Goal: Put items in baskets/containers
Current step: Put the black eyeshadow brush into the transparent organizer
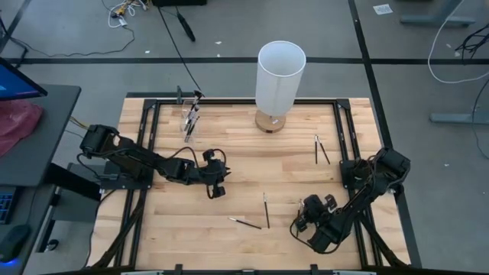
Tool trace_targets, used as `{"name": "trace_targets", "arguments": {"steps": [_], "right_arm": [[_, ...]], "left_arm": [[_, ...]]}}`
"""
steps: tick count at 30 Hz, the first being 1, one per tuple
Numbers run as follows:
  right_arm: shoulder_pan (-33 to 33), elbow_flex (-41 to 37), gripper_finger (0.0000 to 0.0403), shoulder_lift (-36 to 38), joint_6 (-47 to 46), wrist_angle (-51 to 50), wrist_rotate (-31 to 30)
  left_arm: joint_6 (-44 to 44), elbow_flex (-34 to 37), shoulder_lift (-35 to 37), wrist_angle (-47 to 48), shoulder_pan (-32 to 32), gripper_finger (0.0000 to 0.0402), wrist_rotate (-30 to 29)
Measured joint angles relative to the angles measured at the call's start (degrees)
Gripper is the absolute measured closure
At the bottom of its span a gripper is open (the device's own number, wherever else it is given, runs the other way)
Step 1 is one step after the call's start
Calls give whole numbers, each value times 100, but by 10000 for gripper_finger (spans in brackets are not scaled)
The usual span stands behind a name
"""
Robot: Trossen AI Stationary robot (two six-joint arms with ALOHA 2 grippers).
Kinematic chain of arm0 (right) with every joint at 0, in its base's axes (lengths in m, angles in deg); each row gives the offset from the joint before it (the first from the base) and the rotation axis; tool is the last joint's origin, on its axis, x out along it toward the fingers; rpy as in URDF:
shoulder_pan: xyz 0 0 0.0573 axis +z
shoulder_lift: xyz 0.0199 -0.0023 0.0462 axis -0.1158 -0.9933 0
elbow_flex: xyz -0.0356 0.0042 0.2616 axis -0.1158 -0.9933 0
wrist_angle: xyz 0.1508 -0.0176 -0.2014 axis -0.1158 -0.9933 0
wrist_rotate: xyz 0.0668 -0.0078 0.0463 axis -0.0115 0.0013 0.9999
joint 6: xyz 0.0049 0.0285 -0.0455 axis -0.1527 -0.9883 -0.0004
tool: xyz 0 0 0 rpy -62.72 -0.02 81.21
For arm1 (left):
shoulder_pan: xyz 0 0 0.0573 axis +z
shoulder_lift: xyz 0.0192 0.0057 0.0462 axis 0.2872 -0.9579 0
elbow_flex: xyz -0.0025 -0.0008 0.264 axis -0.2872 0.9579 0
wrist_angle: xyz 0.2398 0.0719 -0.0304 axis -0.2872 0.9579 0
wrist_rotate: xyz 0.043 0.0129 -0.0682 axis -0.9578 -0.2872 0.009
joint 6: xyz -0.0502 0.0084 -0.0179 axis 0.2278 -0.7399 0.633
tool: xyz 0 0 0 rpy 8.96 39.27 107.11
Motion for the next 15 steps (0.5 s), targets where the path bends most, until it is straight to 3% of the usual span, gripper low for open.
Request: {"name": "trace_targets", "arguments": {"steps": [9, 15], "right_arm": [[-9, -2, 360, -3, 298, -11, -78], [5, -13, 316, 1, 200, -35, -439]], "left_arm": [[2, 0, 0, 0, 0, 337, 0], [34, 0, 0, 2, 0, 337, 2]]}}
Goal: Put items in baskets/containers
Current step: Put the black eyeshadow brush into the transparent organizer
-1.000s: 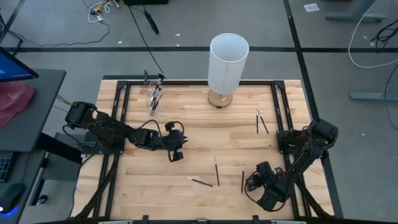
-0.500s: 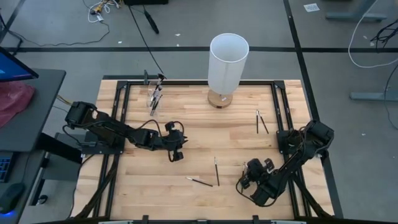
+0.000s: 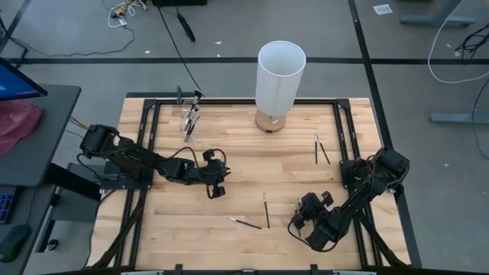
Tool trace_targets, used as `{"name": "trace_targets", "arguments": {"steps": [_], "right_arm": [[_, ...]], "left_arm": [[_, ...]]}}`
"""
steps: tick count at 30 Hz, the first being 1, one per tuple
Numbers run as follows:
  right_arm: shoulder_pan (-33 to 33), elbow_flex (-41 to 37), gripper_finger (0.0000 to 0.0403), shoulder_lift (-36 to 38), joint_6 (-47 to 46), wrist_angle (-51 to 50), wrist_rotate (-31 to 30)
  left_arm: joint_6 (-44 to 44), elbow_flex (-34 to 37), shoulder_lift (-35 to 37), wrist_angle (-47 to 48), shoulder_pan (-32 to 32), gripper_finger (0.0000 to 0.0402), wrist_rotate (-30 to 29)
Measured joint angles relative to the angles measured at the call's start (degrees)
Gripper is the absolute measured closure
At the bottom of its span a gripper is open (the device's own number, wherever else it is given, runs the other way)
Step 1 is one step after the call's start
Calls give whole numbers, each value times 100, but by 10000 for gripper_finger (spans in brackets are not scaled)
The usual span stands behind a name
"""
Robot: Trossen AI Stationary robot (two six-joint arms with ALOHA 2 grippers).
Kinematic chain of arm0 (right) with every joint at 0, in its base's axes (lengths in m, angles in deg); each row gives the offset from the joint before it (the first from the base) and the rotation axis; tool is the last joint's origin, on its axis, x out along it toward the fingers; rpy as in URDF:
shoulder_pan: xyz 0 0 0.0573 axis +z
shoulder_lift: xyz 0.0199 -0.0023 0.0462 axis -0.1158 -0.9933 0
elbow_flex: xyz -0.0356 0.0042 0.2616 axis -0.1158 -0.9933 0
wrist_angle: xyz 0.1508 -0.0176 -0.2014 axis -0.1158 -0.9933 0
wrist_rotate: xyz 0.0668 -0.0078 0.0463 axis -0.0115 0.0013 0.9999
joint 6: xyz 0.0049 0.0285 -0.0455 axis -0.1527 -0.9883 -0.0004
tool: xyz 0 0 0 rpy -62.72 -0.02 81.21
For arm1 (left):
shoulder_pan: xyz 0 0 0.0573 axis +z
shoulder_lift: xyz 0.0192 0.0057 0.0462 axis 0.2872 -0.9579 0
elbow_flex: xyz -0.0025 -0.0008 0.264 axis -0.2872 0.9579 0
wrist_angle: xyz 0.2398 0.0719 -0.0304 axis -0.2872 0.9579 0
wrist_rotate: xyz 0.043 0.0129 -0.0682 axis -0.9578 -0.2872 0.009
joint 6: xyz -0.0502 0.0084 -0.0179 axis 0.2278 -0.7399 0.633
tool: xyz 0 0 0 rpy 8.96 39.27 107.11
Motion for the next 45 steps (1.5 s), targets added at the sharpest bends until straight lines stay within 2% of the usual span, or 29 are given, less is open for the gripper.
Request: {"name": "trace_targets", "arguments": {"steps": [8, 13, 17, 20, 25, 31, 33, 35, 40, 45], "right_arm": [[288, -17, 231, 8, 195, -186, -131], [803, -506, 224, 31, 149, 506, -302], [1195, -1288, 239, 91, 221, 1654, -966], [1364, -1630, 253, 76, 687, 2368, -1413], [1342, -1857, 287, -30, 1427, 2857, -1663], [1346, -1935, 352, -834, 1361, 3830, -2863], [1301, -1834, 379, -1061, 1577, 4278, -2971], [1295, -1718, 391, -1207, 1538, 4271, -3247], [1133, -1371, 392, -1150, 1373, 3473, -2811], [1057, -1247, 397, -892, 1058, 2707, -2325]], "left_arm": [[11, 0, 0, 2, 0, 337, 0], [95, 0, 0, 2, 2, 337, 0], [126, 0, 0, 0, 0, 337, 10], [139, 0, 0, -2, 0, 337, 11], [160, 0, 0, -37, 2, 337, 13], [161, 0, 2, -137, 2, 337, 16], [161, 0, 4, -140, 0, 337, 18], [161, 0, 4, -137, -2, 337, 72], [132, 0, 4, -139, -5, 337, 315], [126, 2, 4, -141, -5, 337, 317]]}}
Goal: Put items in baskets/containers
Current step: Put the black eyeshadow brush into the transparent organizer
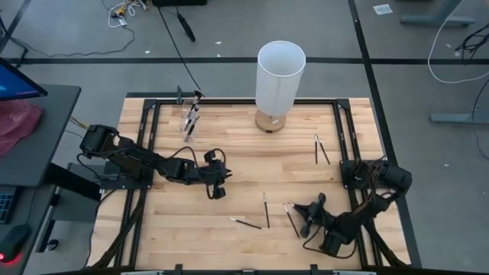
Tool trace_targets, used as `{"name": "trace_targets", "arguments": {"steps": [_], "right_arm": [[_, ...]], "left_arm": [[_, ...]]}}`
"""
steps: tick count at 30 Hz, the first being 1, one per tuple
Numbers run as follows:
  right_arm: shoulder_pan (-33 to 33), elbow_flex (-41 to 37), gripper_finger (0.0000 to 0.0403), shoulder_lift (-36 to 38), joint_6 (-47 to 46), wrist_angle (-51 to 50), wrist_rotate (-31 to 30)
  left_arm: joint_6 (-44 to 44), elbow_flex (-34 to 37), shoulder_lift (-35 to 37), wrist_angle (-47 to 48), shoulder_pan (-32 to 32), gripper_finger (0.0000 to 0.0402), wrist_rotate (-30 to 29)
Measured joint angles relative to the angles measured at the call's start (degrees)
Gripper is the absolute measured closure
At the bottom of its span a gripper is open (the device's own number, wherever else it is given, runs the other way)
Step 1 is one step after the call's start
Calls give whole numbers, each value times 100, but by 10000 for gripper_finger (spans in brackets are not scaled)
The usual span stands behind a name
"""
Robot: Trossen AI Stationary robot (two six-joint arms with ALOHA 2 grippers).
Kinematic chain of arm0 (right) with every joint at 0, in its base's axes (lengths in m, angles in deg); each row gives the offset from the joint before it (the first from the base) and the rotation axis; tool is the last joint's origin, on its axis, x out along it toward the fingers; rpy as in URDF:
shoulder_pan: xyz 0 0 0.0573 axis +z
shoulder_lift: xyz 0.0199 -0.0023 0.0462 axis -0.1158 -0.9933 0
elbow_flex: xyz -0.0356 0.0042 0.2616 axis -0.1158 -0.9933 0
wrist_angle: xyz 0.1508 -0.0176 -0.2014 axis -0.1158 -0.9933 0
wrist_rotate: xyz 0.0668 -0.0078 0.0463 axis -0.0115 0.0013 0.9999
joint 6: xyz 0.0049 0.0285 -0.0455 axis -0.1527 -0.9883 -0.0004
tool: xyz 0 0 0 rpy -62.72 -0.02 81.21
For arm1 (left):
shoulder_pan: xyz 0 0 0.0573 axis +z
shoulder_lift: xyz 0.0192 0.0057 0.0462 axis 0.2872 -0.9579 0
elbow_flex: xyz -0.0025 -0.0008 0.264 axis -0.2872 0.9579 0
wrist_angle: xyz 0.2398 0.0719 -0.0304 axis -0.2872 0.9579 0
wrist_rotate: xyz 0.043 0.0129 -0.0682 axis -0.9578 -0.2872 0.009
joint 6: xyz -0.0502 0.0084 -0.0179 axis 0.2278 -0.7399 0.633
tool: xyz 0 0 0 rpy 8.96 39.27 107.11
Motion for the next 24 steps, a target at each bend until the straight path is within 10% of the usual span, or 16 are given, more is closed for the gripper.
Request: {"name": "trace_targets", "arguments": {"steps": [12, 24], "right_arm": [[-452, 14, 401, 1263, 87, -1048, 1246], [-714, 23, 401, 1458, 446, -555, 71]], "left_arm": [[-6, 0, 0, -49, 0, 337, 32], [-14, 0, -46, -367, 0, 337, 261]]}}
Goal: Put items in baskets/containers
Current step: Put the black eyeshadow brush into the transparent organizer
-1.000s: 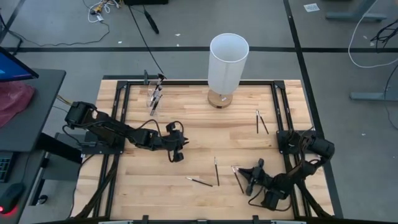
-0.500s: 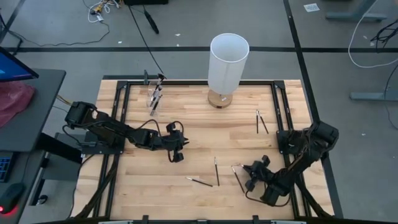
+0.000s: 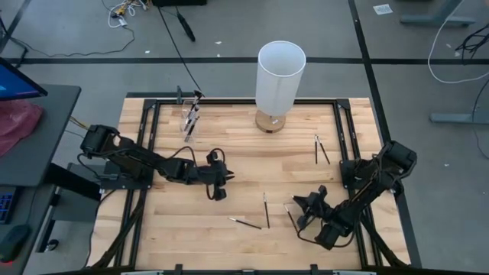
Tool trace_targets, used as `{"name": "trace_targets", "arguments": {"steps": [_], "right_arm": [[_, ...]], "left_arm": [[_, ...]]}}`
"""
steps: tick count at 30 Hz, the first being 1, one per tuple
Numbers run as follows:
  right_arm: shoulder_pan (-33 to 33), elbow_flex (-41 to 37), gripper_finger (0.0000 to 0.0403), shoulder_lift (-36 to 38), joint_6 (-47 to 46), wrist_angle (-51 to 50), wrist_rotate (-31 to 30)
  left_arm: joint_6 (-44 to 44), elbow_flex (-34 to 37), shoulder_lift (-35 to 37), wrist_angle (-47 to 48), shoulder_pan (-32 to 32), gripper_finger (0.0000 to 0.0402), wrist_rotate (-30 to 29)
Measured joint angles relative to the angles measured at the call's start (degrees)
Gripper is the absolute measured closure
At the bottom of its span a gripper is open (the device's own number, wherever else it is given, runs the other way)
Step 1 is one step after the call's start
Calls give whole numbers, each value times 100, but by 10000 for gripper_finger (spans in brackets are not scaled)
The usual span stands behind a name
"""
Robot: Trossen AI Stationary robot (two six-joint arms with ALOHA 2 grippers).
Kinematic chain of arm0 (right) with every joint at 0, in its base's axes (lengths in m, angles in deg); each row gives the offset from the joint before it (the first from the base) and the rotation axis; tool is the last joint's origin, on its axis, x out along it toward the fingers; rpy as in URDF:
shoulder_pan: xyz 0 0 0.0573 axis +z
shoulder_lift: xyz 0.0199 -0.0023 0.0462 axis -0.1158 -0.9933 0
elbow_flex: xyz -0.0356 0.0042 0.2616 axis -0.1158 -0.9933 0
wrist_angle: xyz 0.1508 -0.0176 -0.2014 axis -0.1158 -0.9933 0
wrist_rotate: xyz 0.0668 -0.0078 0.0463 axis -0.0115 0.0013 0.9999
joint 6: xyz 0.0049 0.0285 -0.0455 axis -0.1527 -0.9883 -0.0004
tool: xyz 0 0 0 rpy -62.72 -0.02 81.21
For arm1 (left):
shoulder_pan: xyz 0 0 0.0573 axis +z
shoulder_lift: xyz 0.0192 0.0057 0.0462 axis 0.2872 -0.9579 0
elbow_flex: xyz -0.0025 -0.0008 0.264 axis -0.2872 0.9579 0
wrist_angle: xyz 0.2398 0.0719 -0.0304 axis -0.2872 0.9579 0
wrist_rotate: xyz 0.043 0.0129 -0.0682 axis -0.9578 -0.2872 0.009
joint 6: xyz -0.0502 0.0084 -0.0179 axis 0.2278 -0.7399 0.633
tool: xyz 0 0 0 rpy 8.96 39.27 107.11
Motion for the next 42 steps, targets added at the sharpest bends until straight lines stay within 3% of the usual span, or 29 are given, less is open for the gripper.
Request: {"name": "trace_targets", "arguments": {"steps": [3, 7, 13, 17, 20, 23, 26, 30, 42], "right_arm": [[-81, 11, 401, 9, 351, 588, -617], [-268, 14, 401, 11, 1289, 1822, -1430], [-621, 15, 401, 13, 4019, 4614, -2021], [-891, 20, 401, 21, 6484, 6918, -1755], [-1129, 22, 401, 24, 8225, 8547, -935], [-1338, 22, 401, 33, 9332, 9591, -255], [-1491, 22, 401, 33, 9860, 10120, 212], [-1600, 22, 401, 33, 10095, 10317, 528], [-1714, 31, 401, 39, 10402, 10449, 725]], "left_arm": [[-163, 0, -250, -692, -35, 337, 165], [-413, -2, -998, -2411, -134, 337, 763], [-458, -135, -2293, -5260, -187, 334, 1291], [-433, -614, -2880, -5867, -180, 300, 1419], [-314, -1075, -3105, -5896, -177, 257, 1841], [-349, -1476, -3189, -5977, -179, 215, 2302], [-458, -1677, -3189, -6126, -201, 187, 2330], [-465, -1707, -3186, -6842, -216, 179, 2165], [-471, -1954, -3189, -7083, -216, 237, 1873]]}}
